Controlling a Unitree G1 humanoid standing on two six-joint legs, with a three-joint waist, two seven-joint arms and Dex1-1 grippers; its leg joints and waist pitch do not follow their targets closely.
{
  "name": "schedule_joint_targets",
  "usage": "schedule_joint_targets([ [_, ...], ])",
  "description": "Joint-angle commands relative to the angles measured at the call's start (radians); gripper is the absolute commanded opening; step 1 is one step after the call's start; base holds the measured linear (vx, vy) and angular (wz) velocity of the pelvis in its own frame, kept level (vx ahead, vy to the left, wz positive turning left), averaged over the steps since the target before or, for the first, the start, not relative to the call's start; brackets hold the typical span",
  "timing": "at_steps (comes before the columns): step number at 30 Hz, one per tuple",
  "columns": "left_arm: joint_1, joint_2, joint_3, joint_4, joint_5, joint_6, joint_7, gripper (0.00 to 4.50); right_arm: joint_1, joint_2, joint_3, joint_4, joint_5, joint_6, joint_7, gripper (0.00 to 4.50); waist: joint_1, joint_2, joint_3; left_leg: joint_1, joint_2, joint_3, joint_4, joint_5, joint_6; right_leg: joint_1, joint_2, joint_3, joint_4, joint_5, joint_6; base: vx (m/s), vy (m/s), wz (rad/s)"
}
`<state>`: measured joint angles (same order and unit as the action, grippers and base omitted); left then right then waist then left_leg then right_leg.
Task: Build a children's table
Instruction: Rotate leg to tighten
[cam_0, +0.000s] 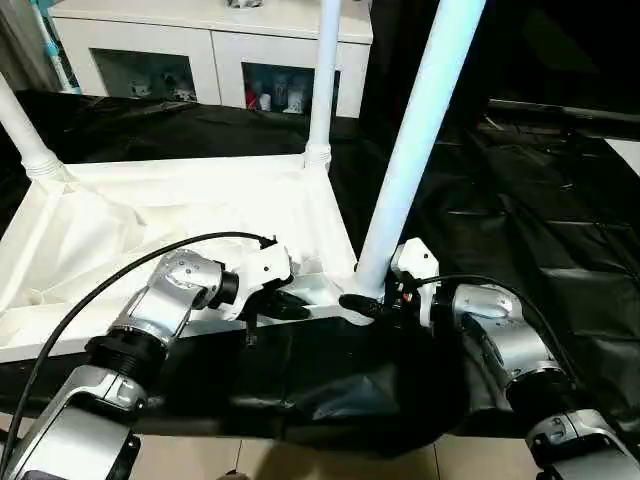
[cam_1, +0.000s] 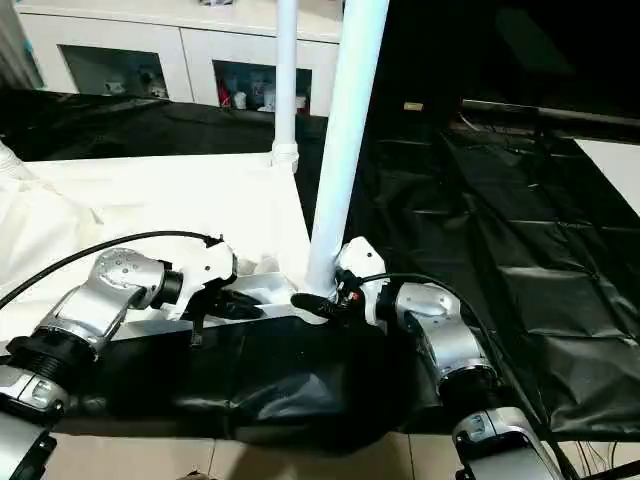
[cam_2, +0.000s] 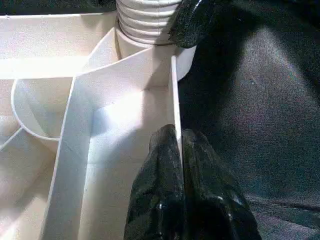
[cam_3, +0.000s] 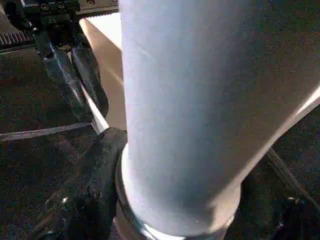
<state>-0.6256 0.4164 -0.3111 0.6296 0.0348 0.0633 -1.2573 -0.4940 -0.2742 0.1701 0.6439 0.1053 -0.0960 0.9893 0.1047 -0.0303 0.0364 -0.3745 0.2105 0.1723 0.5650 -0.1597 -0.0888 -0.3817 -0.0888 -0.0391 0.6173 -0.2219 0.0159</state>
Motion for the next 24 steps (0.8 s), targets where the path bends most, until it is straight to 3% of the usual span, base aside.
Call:
schedule_joint_targets([
  [1, 0.029, 0.005, -0.029, -0.002, 0.010, 0.014, -0.032, 0.00, -0.015, -0.005, -0.009, 0.017, -0.003, -0.014, 0.002, 2.70, 0.003, 0.001, -0.062, 0.015, 0.013, 0.007, -0.048, -0.120, 0.078, 0.046, -0.038, 0.023, -0.045, 0.117, -0.277, 0.000, 0.000, 0.00],
  [4, 0.030, 0.002, -0.027, 0.002, 0.014, 0.016, -0.014, 0.00, -0.015, 0.001, -0.014, 0.024, -0.003, 0.002, -0.019, 2.70, 0.002, 0.003, -0.062, 0.015, 0.014, 0.007, -0.048, -0.117, 0.076, 0.045, -0.037, 0.023, -0.045, 0.121, -0.277, 0.000, 0.000, 0.00],
  [6, 0.019, -0.024, -0.018, 0.034, 0.042, 0.034, 0.084, 0.00, -0.023, 0.037, -0.040, 0.071, -0.016, 0.050, -0.148, 2.70, -0.001, 0.002, -0.060, 0.015, 0.014, 0.007, -0.050, -0.133, 0.071, 0.043, -0.037, 0.023, -0.047, 0.101, -0.276, 0.000, 0.000, 0.00],
  [9, 0.004, -0.063, -0.002, 0.069, 0.050, 0.054, 0.170, 0.00, -0.025, 0.082, -0.059, 0.114, -0.031, 0.087, -0.278, 2.70, -0.009, 0.004, -0.050, 0.021, 0.014, 0.006, -0.060, -0.223, 0.025, 0.034, -0.040, 0.026, -0.061, -0.050, -0.260, 0.000, 0.000, 0.00],
  [10, -0.002, -0.084, 0.006, 0.077, 0.044, 0.070, 0.194, 0.00, -0.028, 0.108, -0.067, 0.131, -0.033, 0.101, -0.334, 2.70, -0.012, 0.002, -0.046, 0.023, 0.015, 0.005, -0.064, -0.266, 0.006, 0.033, -0.043, 0.029, -0.068, -0.130, -0.245, 0.000, 0.000, 0.00],
  [12, -0.019, -0.126, 0.016, 0.098, 0.043, 0.094, 0.256, 0.00, -0.040, 0.161, -0.083, 0.166, -0.036, 0.126, -0.447, 2.70, -0.016, 0.008, -0.044, 0.024, 0.013, 0.000, -0.071, -0.324, -0.021, 0.030, -0.046, 0.029, -0.077, -0.245, -0.212, 0.000, 0.000, 0.00],
  [13, -0.039, -0.161, 0.022, 0.123, 0.050, 0.113, 0.316, 0.00, -0.058, 0.203, -0.101, 0.202, -0.034, 0.147, -0.546, 2.70, -0.018, 0.007, -0.044, 0.024, 0.013, -0.001, -0.072, -0.334, -0.029, 0.029, -0.047, 0.030, -0.080, -0.267, -0.204, -0.052, -0.007, -0.02],
  [14, -0.061, -0.197, 0.028, 0.152, 0.057, 0.128, 0.380, 0.00, -0.083, 0.243, -0.116, 0.245, -0.035, 0.165, -0.643, 2.70, -0.020, 0.010, -0.042, 0.031, 0.012, -0.004, -0.074, -0.374, -0.048, 0.020, -0.048, 0.031, -0.089, -0.340, -0.180, -0.052, -0.007, -0.02],
  [16, -0.081, -0.229, 0.040, 0.179, 0.059, 0.144, 0.441, 0.00, -0.110, 0.270, -0.124, 0.287, -0.043, 0.174, -0.728, 2.70, -0.022, 0.010, -0.042, 0.027, 0.012, -0.007, -0.076, -0.381, -0.055, 0.021, -0.048, 0.030, -0.090, -0.363, -0.167, -0.027, -0.001, -0.02],
  [18, -0.100, -0.258, 0.049, 0.209, 0.063, 0.154, 0.500, 0.00, -0.141, 0.298, -0.148, 0.333, -0.034, 0.175, -0.818, 2.70, -0.023, 0.010, -0.044, 0.031, 0.011, -0.008, -0.076, -0.402, -0.061, 0.015, -0.047, 0.030, -0.094, -0.365, -0.153, 0.000, 0.000, 0.00],
  [20, -0.129, -0.298, 0.063, 0.256, 0.072, 0.164, 0.577, 0.00, -0.184, 0.346, -0.214, 0.393, 0.008, 0.154, -0.949, 2.69, -0.021, 0.006, -0.043, 0.033, 0.008, -0.006, -0.074, -0.412, -0.052, 0.008, -0.045, 0.030, -0.099, -0.370, -0.139, 0.000, 0.000, 0.00],
  [22, -0.136, -0.308, 0.063, 0.268, 0.079, 0.156, 0.591, 0.00, -0.198, 0.371, -0.240, 0.409, 0.026, 0.130, -0.969, 2.69, -0.019, 0.006, -0.043, 0.035, 0.008, -0.006, -0.074, -0.422, -0.046, 0.006, -0.046, 0.030, -0.102, -0.382, -0.135, 0.000, 0.000, 0.00],
  [24, -0.136, -0.311, 0.060, 0.269, 0.083, 0.155, 0.590, 0.00, -0.207, 0.388, -0.246, 0.414, 0.030, 0.105, -0.962, 2.69, -0.017, 0.004, -0.044, 0.028, 0.009, -0.007, -0.076, -0.420, -0.038, 0.007, -0.047, 0.029, -0.103, -0.383, -0.124, 0.000, 0.000, 0.00],
])
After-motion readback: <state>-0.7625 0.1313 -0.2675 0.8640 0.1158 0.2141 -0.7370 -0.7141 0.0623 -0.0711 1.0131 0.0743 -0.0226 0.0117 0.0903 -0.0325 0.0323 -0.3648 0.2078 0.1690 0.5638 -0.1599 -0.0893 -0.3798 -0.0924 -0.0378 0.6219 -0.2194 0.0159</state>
